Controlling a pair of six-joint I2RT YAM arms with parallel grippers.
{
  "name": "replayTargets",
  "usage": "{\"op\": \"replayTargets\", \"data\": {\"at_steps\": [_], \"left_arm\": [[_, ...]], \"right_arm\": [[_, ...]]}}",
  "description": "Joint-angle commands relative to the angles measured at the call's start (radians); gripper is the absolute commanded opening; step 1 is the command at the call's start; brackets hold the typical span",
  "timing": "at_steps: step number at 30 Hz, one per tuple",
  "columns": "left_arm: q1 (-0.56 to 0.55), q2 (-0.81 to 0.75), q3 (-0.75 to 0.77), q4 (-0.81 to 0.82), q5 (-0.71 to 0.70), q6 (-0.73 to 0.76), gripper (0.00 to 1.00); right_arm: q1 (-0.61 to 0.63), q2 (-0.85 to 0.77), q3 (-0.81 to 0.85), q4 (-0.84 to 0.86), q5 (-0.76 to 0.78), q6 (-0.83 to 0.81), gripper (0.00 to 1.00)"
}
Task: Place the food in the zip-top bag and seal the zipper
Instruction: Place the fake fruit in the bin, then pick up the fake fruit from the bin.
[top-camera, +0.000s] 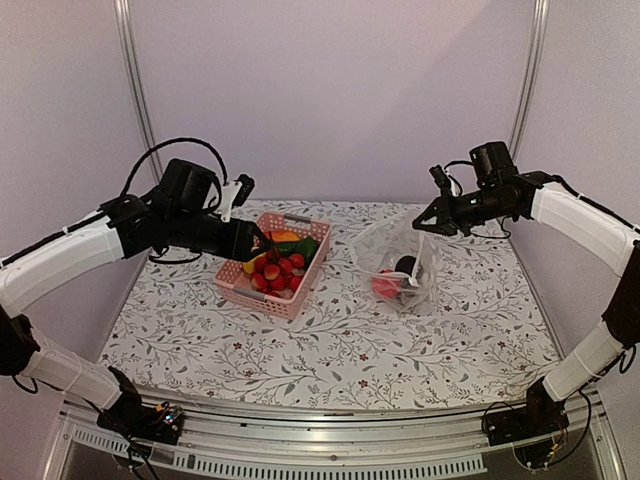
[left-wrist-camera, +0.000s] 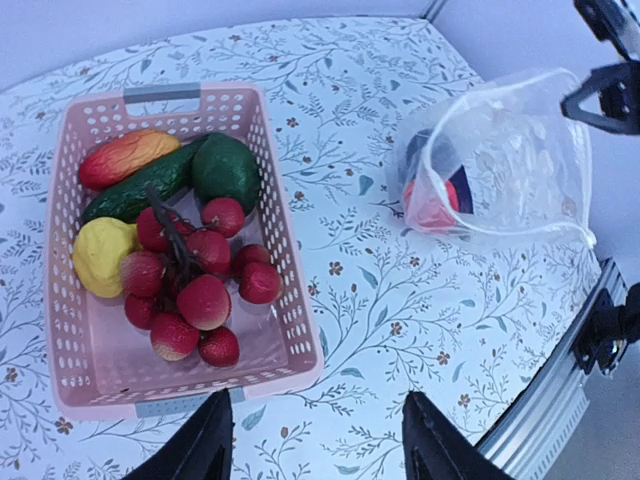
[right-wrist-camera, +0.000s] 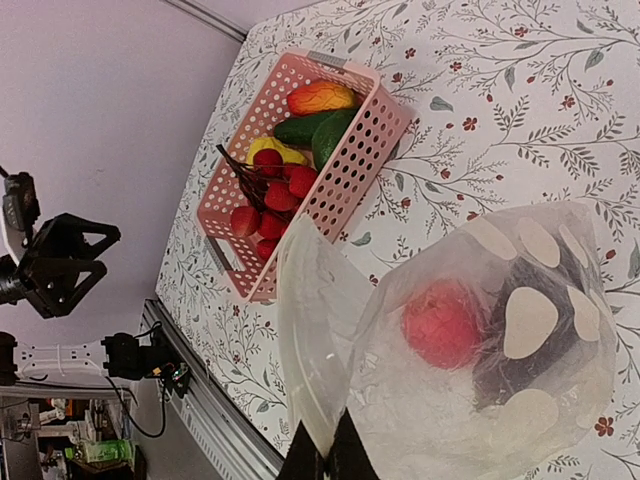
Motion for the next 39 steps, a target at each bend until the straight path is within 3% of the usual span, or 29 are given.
{"op": "replayTargets", "data": {"at_steps": [1, 4, 8, 12, 15, 18, 19, 27, 31, 35, 39], "left_arm": [[-0.06, -0.036, -0.102, 0.13, -0.148, 0.15, 0.57], [-0.04, 0.036, -0.037, 0.091, -0.192, 0.089, 0.56], [0.017, 0.164, 0.066, 0.058, -0.22, -0.106, 0.6], [0.063, 0.284, 0.152, 0.035, -0.177, -0.267, 0.6], [0.073, 0.336, 0.173, 0.08, -0.163, -0.294, 0.55], [0.088, 0.399, 0.204, 0.089, -0.15, -0.317, 0.37], [0.089, 0.423, 0.228, 0.062, -0.165, -0.328, 0.35], [0.1, 0.489, 0.299, -0.038, -0.217, -0.357, 0.32], [0.1, 0.465, 0.332, -0.146, -0.209, -0.354, 0.4], [0.123, 0.394, 0.211, -0.068, -0.205, -0.359, 0.43], [0.155, 0.471, 0.245, -0.046, -0.16, -0.317, 0.41]], "right_arm": [[0.003, 0.027, 0.035, -0.014, -0.008, -0.016, 0.0], [0.004, 0.041, 0.042, -0.014, -0.013, -0.014, 0.0], [0.003, 0.056, 0.056, -0.014, -0.013, -0.013, 0.0], [0.003, 0.07, 0.072, -0.013, -0.01, -0.011, 0.0], [0.004, 0.075, 0.073, -0.009, -0.003, -0.011, 0.0], [0.004, 0.08, 0.073, -0.002, -0.004, -0.007, 0.0], [0.003, 0.081, 0.073, -0.001, -0.004, -0.004, 0.0], [0.004, 0.077, 0.081, 0.007, 0.013, 0.006, 0.0], [0.003, 0.071, 0.076, 0.005, 0.017, 0.008, 0.0], [0.002, 0.061, 0.074, -0.003, 0.033, 0.005, 0.0], [0.003, 0.062, 0.075, -0.01, 0.021, 0.005, 0.0]]}}
